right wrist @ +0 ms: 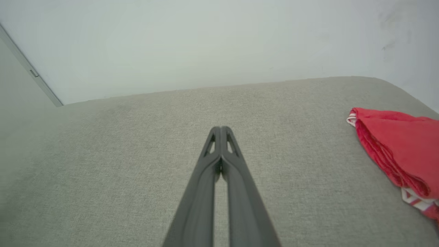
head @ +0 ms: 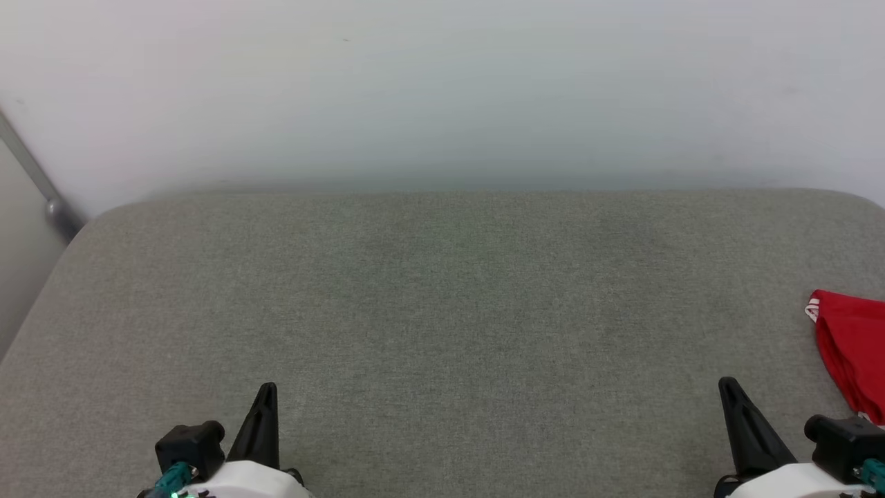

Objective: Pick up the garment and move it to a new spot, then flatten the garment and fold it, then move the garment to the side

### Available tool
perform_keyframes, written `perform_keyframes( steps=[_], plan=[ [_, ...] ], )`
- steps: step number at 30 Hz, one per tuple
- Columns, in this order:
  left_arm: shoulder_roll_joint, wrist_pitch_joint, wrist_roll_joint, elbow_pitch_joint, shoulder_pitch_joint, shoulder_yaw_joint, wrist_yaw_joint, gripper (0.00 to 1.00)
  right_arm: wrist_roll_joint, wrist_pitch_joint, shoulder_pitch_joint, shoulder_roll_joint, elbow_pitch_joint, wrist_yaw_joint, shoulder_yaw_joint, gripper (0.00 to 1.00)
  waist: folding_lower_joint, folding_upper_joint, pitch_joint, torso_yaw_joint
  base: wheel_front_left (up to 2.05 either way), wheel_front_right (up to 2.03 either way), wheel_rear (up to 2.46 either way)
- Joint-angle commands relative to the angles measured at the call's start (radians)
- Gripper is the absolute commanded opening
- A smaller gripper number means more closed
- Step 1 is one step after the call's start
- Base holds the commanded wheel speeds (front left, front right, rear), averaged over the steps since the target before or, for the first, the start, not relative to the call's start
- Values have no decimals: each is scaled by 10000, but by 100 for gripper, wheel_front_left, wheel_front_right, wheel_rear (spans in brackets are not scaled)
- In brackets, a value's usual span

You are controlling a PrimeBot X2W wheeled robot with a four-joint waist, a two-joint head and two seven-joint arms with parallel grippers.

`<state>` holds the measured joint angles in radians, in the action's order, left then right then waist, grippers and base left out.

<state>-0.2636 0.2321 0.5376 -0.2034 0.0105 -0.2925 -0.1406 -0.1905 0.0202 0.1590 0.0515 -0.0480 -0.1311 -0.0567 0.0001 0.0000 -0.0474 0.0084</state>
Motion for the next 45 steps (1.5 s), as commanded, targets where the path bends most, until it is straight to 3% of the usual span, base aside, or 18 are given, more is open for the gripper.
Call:
perform_keyframes(
  steps=[1,22,45],
  plan=[
    [23,-91,399,114,-255,216,101,0,-562,28,-282,29,-42,0,-19,0,0,0,7,-1,0,0,0],
    [570,-993,3261,-69,-571,1251,825,0,-4390,203,-975,101,772,1,-83,0,0,0,95,-16,0,0,0],
    [1040,-1748,5612,-157,-788,2118,1431,0,-7510,386,-1531,125,1435,2,-171,0,0,0,189,-31,0,0,0]
  ],
)
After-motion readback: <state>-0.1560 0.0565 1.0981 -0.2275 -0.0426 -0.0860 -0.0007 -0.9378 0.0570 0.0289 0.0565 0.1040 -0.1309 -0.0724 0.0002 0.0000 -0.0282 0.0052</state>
